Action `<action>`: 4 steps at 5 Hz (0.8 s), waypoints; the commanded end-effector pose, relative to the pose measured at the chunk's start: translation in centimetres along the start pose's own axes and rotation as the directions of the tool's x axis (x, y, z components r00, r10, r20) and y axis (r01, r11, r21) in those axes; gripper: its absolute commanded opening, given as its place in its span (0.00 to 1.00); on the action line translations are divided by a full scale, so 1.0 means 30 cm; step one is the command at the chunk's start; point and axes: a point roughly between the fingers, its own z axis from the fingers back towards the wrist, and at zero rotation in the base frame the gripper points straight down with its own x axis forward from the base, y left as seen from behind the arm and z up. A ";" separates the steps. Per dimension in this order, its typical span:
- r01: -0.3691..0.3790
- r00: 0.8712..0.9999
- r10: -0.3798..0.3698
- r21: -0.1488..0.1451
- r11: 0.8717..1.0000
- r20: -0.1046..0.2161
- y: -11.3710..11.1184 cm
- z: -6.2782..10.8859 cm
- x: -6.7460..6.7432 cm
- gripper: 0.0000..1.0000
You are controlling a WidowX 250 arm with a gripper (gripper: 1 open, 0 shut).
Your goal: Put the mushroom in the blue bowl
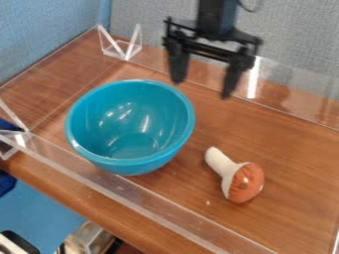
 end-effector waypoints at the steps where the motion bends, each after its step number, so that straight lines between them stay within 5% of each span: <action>1: -0.053 0.996 0.054 -0.019 0.998 0.071 -0.111 -0.015 -0.033 1.00; 2: -0.127 0.986 0.128 -0.016 0.992 0.104 -0.209 -0.115 -0.047 1.00; 4: -0.235 0.962 0.237 -0.028 0.972 0.138 -0.264 -0.275 -0.075 1.00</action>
